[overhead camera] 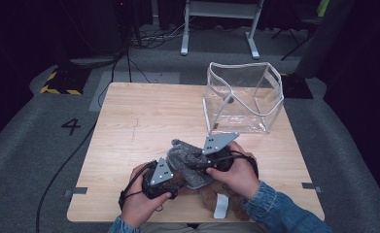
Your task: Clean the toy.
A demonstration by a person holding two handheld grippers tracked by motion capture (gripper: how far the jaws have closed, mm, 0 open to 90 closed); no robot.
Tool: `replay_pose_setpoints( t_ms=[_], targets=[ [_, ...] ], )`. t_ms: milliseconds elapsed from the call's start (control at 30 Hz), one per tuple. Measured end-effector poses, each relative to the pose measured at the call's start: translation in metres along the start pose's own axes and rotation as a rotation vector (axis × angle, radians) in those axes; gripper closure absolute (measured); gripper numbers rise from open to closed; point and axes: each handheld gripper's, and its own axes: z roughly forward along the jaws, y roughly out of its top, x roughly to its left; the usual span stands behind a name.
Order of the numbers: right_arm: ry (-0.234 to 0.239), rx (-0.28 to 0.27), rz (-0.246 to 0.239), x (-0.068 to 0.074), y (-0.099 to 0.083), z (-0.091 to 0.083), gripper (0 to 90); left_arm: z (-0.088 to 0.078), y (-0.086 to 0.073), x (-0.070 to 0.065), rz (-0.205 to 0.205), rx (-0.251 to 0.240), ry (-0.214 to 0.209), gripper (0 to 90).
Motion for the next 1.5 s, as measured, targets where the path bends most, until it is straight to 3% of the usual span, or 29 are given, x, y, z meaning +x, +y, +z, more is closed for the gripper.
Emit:
replay_pose_setpoints(
  t_ms=[100,200,300,400,500,767,933,1067,1100,1167,1300,1400,1500],
  targets=[
    [-0.008,0.061,0.024,-0.006,-0.008,0.011,70.7,0.01,0.001,-0.005,0.039,0.051,-0.002,34.8],
    [-0.027,0.073,0.034,-0.009,-0.015,0.008,70.6,0.013,0.001,-0.005,0.009,0.037,-0.015,36.1],
    [-0.07,0.075,0.029,-0.011,-0.023,-0.005,70.6,0.013,0.003,-0.006,0.006,0.043,-0.012,37.4],
    [-0.085,0.068,0.063,-0.015,-0.033,-0.015,70.7,0.014,0.002,-0.006,0.003,0.025,-0.015,38.2],
    [-0.136,0.065,0.116,-0.024,-0.052,-0.039,70.9,0.016,0.003,-0.007,-0.003,0.02,-0.012,39.7],
    [-0.227,0.06,0.184,-0.039,-0.085,-0.08,71.6,0.016,0.002,-0.005,-0.012,0.009,-0.021,40.3],
    [-0.266,0.069,0.245,-0.046,-0.109,-0.096,72.0,0.015,0.002,-0.004,-0.015,-0.009,-0.024,40.2],
    [-0.337,0.131,0.27,-0.052,-0.126,-0.11,72.3,0.012,0.002,-0.003,-0.011,-0.016,-0.003,39.4],
    [-0.337,0.131,0.27,-0.052,-0.126,-0.11,72.3,0.012,0.002,-0.003,-0.011,-0.016,-0.003,38.6],
    [-0.369,0.119,0.277,-0.052,-0.133,-0.121,72.4,0.009,0.002,-0.001,-0.042,-0.033,0.001,38.0],
    [-0.388,0.014,0.235,-0.038,-0.118,-0.141,72.4,0.002,0.002,0.0,-0.057,-0.054,0.004,40.1],
    [-0.337,-0.061,0.177,-0.022,-0.093,-0.143,72.4,-0.003,0.002,-0.001,-0.051,-0.064,0.014,41.1],
    [-0.273,-0.095,0.108,-0.002,-0.066,-0.131,72.2,-0.006,0.001,-0.002,-0.053,-0.068,0.018,40.0]
  ],
)
